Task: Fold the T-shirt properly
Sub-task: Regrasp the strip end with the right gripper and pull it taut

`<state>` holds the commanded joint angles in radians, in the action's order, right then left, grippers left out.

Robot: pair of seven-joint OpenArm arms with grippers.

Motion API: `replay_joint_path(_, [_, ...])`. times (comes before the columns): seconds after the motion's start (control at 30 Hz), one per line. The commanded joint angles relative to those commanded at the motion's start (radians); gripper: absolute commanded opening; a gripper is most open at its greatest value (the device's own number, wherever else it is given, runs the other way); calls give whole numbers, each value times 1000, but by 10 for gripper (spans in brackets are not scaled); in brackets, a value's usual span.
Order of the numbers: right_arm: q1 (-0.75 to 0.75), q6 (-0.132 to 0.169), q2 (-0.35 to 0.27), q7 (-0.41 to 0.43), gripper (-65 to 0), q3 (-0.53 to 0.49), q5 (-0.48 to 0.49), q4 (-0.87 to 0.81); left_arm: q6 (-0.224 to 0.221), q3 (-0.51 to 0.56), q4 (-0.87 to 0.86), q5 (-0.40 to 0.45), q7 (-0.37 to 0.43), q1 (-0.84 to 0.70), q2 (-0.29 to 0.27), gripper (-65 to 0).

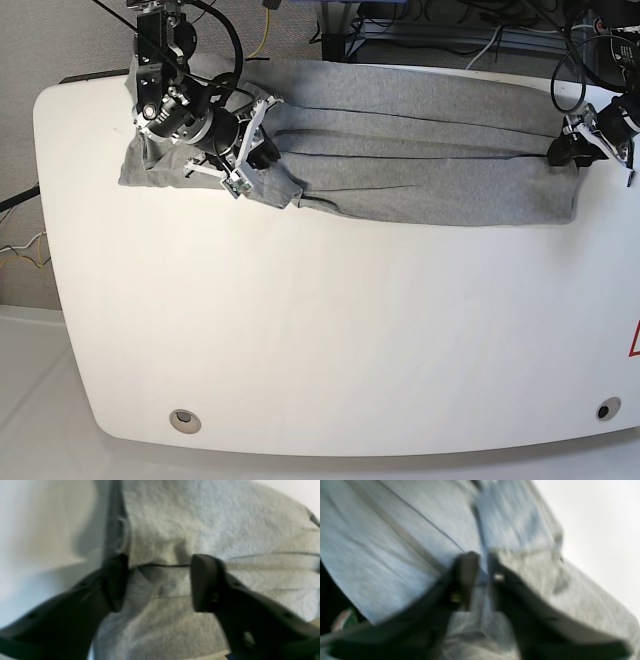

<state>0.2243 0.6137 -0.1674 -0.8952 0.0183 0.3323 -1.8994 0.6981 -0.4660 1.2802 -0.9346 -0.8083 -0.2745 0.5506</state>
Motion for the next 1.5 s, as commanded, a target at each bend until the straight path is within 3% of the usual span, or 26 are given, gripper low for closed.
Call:
replay_joint_path(0.07, [1, 3, 0, 4, -396, -3, 2, -5, 0, 15, 0, 0, 4, 0, -1, -384])
replay_joint_path(0.13, [5, 11, 0, 5, -362, -19, 15, -12, 0, 32, 6, 12, 5, -4, -9, -344])
replay_joint_path(0.27, [9, 23, 0, 11, -369, -31, 31, -27, 0, 25, 5, 12, 0, 0, -14, -257])
replay_joint_path(0.4, [9, 19, 1, 16, -376, -37, 45, -31, 0, 20, 8, 10, 0, 5, -19, -240])
replay_joint_path(0.53, [27, 20, 2, 24, -432, -39, 72, -14, 0, 8, 6, 3, 4, 3, -15, -238])
replay_joint_path(0.73, [30, 55, 4, 22, -588, -53, 66, -11, 0, -2, 8, 36, 23, 5, -19, -259])
replay_joint_path(0.93, [28, 79, -4, 15, -548, -56, 44, -11, 0, -65, -15, 89, 61, -1, -17, -252])
replay_joint_path(1.13, [22, 71, -10, 15, -528, -50, 46, 28, 0, -87, -28, 88, 63, 2, -5, -243])
replay_joint_path(1.2, [5, 49, -17, 12, -527, -42, 42, 51, 0, -83, -12, 90, 59, 4, 6, -242])
replay_joint_path(1.5, [-105, 21, -17, 3, -529, -33, 22, 159, 0, -62, -10, 76, 57, 8, 34, -243])
